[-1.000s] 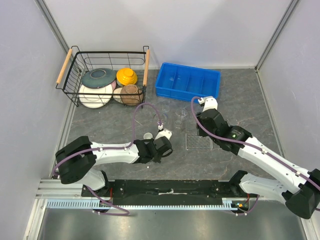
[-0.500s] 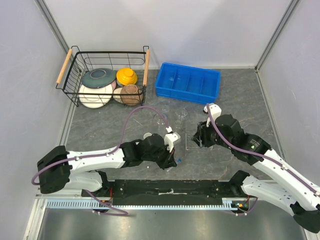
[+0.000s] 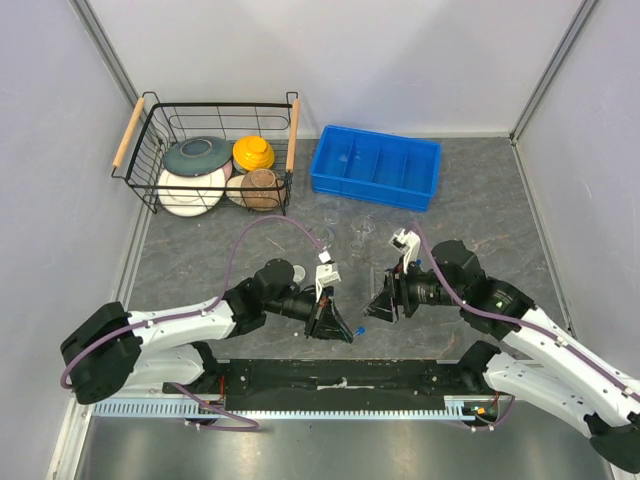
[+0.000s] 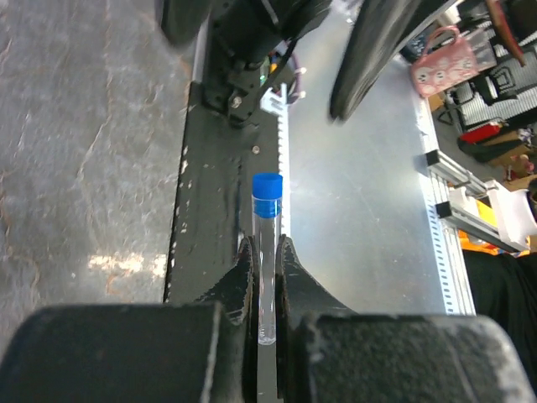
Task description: Organize the chemistry lab equipment
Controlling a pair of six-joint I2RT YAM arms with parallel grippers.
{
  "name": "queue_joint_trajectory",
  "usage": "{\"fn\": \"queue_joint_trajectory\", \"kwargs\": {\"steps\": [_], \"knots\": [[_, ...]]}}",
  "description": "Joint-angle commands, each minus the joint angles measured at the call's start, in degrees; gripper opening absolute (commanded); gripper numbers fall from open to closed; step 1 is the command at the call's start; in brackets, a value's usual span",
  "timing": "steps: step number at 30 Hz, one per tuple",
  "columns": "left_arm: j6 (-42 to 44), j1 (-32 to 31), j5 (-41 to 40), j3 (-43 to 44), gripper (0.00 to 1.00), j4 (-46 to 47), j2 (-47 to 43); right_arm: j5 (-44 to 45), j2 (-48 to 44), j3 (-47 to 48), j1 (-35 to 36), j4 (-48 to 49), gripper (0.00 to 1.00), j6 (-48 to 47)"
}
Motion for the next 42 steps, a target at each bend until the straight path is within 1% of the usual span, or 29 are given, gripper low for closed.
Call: {"fn": "queue_joint_trajectory", "kwargs": {"steps": [1, 8, 15, 21, 25, 27, 29, 30, 31, 33, 34, 35, 36, 37, 38, 39, 40, 41, 42], "knots": [[-3.81, 1.51, 8.78, -0.81, 0.02, 13.00, -1.19, -8.71, 0.87, -3.65, 0.44, 9.63, 0.63, 5.53], [-8.39, 4.06, 13.17, -3.89, 0.02, 22.59, 0.74, -8.98, 1.84, -5.24, 1.93, 12.88, 0.61, 7.82], [-9.71, 5.47, 14.41, -4.42, 0.02, 26.11, 2.58, -7.75, 3.42, -5.68, 3.87, 14.64, 0.56, 9.05], [-10.76, 6.53, 15.38, -4.68, 0.02, 28.05, 3.03, -6.26, 4.83, -5.68, 6.24, 15.43, 0.54, 9.57], [-10.67, 7.14, 15.55, -4.86, 0.02, 28.05, 3.03, -5.73, 5.27, -5.41, 7.29, 15.87, 0.43, 9.75], [-10.67, 7.40, 15.64, -4.95, 0.02, 28.14, 2.85, -5.20, 5.44, -5.24, 7.65, 16.14, 0.40, 9.75], [-10.67, 7.49, 15.82, -4.95, 0.02, 28.23, 2.94, -4.93, 5.88, -5.06, 8.00, 15.96, 0.33, 9.75], [-10.76, 7.58, 15.73, -5.04, 0.02, 28.23, 2.85, -4.59, 5.88, -5.06, 8.09, 15.96, 0.28, 9.66], [-10.76, 7.67, 15.73, -5.12, 0.02, 28.23, 2.85, -4.50, 6.23, -5.06, 8.35, 15.96, 0.19, 9.66], [-11.11, 7.76, 15.29, -5.21, 0.02, 28.14, 2.94, -3.88, 6.32, -4.71, 8.44, 15.70, 0.05, 9.66], [-11.38, 7.84, 15.11, -5.12, 0.02, 28.05, 2.94, -2.75, 6.50, -4.36, 8.70, 15.44, 0.00, 9.40], [-11.64, 7.93, 13.72, -4.78, 0.04, 27.36, 2.94, -2.21, 6.76, -4.10, 8.79, 14.74, 0.00, 9.22], [-11.12, 7.93, 12.84, -4.08, 0.13, 22.48, 2.85, -1.69, 6.85, -3.83, 8.79, 14.30, 0.00, 9.05], [-10.77, 7.93, 11.26, -2.16, 0.24, 19.56, 2.85, -0.38, 6.94, -3.31, 8.88, 13.86, 0.00, 8.35], [-10.59, 7.93, 10.29, -1.27, 0.44, 17.27, 2.59, 0.33, 6.94, -2.87, 8.79, 12.64, 0.00, 8.00], [-10.24, 7.93, 9.15, -0.47, 0.51, 11.85, 2.24, 1.47, 7.03, -2.34, 8.79, 11.67, 0.00, 7.30], [-9.63, 7.93, 8.01, 1.27, 0.56, 9.27, 1.63, 2.70, 7.37, -1.29, 8.88, 10.79, 0.00, 6.85], [-9.45, 7.93, 5.73, 1.90, 0.67, 6.81, 0.31, 5.32, 7.46, -0.76, 8.79, 8.78, 0.00, 5.81], [-8.75, 7.93, 4.14, 2.43, 0.73, 2.17, -0.66, 6.83, 7.55, -0.06, 8.79, 7.54, 0.00, 5.19]]}}
